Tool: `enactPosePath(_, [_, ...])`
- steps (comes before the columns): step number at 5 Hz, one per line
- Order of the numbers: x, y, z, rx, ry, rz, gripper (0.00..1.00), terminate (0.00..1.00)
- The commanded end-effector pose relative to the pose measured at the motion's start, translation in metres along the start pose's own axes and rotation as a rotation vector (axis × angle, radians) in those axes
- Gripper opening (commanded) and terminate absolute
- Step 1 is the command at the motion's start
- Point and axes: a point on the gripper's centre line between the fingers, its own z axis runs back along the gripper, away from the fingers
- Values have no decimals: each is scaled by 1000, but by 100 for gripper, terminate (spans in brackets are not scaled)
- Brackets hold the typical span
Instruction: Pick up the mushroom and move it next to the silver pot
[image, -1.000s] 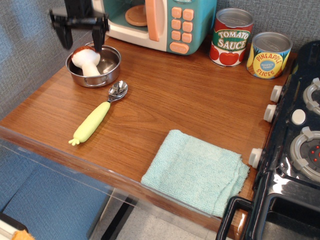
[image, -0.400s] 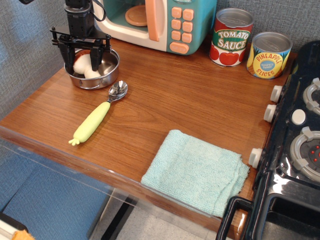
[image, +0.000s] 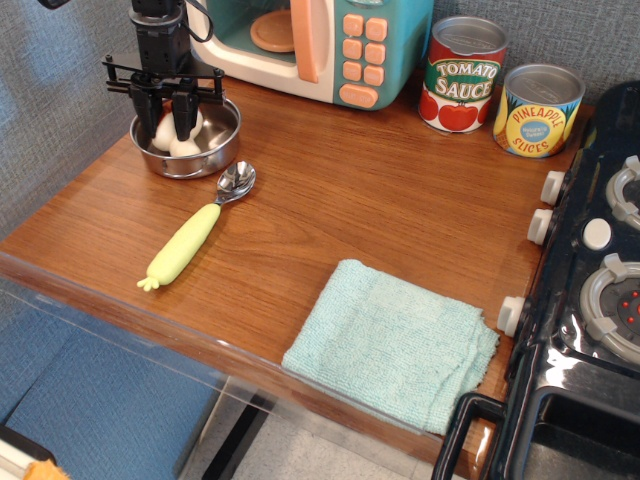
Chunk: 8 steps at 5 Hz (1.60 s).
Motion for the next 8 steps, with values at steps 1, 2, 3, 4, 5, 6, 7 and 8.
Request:
enactPosePath(1, [5,-10,126,-159,-334,38,0,0])
enactPosePath(2, [-21,-41,151,-229,-351,-61,0,0])
enactPosePath(3, [-47,-83,132,-241,-259,-227,0,0])
enactPosePath(4, [-66,-125,118,-248,-208,-316,0,0])
enactPosePath(5, [-67,-154,109,-228,-181,-350,0,0])
enactPosePath(6, [-64,-165,95,-195,-156,-369,0,0])
enactPosePath(7, [-64,-166,81,-161,-131,-382,100,0])
enactPosePath(8, [-64,-165,80,-156,-128,-374,100,0])
